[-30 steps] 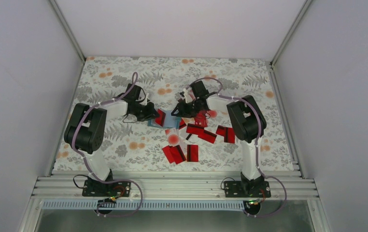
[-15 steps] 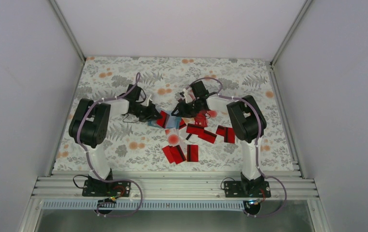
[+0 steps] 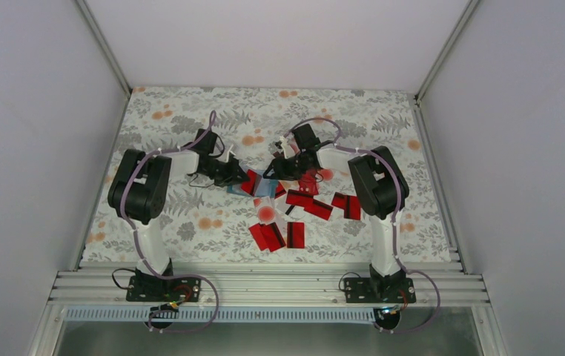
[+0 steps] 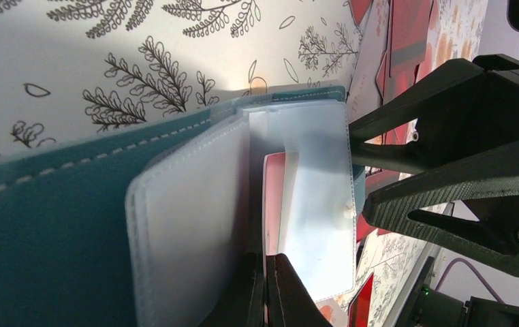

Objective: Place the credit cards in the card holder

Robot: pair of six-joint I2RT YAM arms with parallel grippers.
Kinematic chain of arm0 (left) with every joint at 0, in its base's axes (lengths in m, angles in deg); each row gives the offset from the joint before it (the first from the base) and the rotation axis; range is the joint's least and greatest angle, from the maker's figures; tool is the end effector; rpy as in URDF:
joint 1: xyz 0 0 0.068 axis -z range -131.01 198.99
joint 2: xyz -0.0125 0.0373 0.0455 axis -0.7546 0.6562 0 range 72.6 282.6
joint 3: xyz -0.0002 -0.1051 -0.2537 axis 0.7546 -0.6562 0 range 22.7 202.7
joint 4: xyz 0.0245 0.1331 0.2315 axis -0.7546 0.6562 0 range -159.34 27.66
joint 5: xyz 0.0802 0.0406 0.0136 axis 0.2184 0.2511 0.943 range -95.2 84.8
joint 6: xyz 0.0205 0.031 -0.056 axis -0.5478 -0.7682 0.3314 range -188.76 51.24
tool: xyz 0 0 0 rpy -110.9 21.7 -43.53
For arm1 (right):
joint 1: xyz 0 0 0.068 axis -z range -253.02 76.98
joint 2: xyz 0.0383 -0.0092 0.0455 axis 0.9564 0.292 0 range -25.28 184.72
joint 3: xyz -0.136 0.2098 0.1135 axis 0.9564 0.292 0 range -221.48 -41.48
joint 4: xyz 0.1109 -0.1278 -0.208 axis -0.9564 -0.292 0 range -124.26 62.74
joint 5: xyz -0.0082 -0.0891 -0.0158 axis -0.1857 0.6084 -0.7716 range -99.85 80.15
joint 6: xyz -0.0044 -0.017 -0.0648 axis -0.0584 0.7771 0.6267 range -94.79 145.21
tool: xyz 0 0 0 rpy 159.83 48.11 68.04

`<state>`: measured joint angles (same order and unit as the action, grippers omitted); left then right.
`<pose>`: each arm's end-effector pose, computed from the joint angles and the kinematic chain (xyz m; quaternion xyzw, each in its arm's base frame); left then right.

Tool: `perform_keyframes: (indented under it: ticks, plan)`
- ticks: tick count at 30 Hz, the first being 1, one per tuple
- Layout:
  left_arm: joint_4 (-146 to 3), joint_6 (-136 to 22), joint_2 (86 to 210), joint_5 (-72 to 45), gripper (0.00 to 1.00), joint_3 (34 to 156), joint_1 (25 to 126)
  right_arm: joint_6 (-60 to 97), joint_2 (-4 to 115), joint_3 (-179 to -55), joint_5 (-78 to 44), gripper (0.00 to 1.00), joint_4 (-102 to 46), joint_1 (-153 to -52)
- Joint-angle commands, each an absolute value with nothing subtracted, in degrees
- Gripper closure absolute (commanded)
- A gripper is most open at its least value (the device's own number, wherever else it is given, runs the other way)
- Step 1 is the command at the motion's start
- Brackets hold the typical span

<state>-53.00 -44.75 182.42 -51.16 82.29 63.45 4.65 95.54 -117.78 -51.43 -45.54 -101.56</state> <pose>0.3406 -0.1275 0.1061 0.0040 0.9050 -0.4225 0.0506 0.3609 0.2367 0.1064 -0.1465 0.9006 0.4052 0.0566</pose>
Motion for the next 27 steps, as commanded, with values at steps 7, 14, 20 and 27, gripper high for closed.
perform_keyframes:
  ticks: [7,14,20,27]
  plan:
    - [-54.7,-42.5,185.3,-49.0,0.98,83.8,63.1,5.9,97.6,-113.6,-46.7,0.57,-52.2,-102.1]
    - [-57.0,-38.8,185.1,-49.1,0.98,83.1,63.1,5.8,98.1,-112.8,-46.8,0.57,-51.7,-102.1]
    - [-59.0,-36.1,183.9,-48.7,0.98,80.9,63.6,4.3,98.8,-112.7,-47.6,0.58,-50.8,-102.0]
    - [-60.9,-33.3,183.3,-47.4,0.98,79.0,65.5,2.5,99.2,-112.1,-48.4,0.59,-48.9,-102.0]
